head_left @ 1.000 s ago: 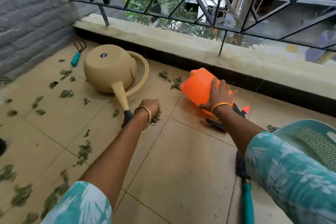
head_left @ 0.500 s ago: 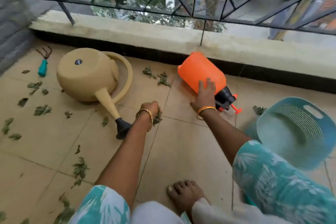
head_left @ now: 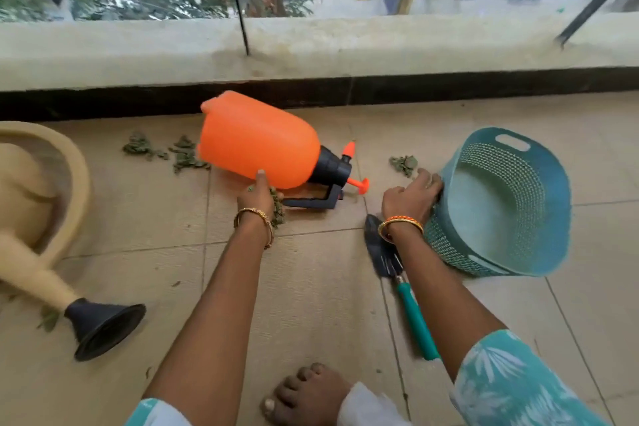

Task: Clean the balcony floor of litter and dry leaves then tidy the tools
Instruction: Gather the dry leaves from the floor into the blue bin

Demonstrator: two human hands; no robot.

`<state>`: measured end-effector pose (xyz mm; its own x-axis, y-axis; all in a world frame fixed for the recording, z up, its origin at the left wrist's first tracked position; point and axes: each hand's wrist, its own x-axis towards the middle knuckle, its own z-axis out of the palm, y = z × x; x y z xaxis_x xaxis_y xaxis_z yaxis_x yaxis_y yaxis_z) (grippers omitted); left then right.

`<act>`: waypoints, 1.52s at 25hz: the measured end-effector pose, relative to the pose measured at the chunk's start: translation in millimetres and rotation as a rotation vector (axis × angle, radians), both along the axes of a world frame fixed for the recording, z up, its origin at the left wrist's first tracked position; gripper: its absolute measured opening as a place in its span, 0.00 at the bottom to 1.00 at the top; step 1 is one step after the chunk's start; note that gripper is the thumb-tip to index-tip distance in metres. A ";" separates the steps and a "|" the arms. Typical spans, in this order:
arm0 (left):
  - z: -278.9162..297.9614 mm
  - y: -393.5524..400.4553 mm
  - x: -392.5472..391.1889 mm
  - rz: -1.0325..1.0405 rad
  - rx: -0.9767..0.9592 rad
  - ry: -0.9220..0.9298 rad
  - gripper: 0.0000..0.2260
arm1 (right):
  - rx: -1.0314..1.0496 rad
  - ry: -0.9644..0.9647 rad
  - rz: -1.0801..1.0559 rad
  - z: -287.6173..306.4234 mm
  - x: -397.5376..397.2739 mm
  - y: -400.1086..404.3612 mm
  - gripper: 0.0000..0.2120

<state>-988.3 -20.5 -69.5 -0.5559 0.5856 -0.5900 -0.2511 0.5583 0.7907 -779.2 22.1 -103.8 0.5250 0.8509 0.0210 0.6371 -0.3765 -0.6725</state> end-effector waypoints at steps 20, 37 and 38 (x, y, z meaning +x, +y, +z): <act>1.2 -20.2 45.1 -0.113 -0.154 -0.138 0.13 | -0.163 -0.296 0.389 -8.2 43.8 43.8 0.14; -6.3 -48.9 28.8 -0.487 -0.123 -0.472 0.18 | -0.063 0.492 0.710 34.2 -56.4 -91.4 0.09; -7.6 -50.6 27.9 -0.487 -0.129 -0.422 0.19 | -0.047 0.396 0.741 31.0 -59.2 -89.1 0.08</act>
<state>-960.4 -71.1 -77.1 0.0496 0.6220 -0.7815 -0.2192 0.7701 0.5990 -838.4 -67.0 -72.8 -0.2088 0.9737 -0.0916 0.4507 0.0127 -0.8926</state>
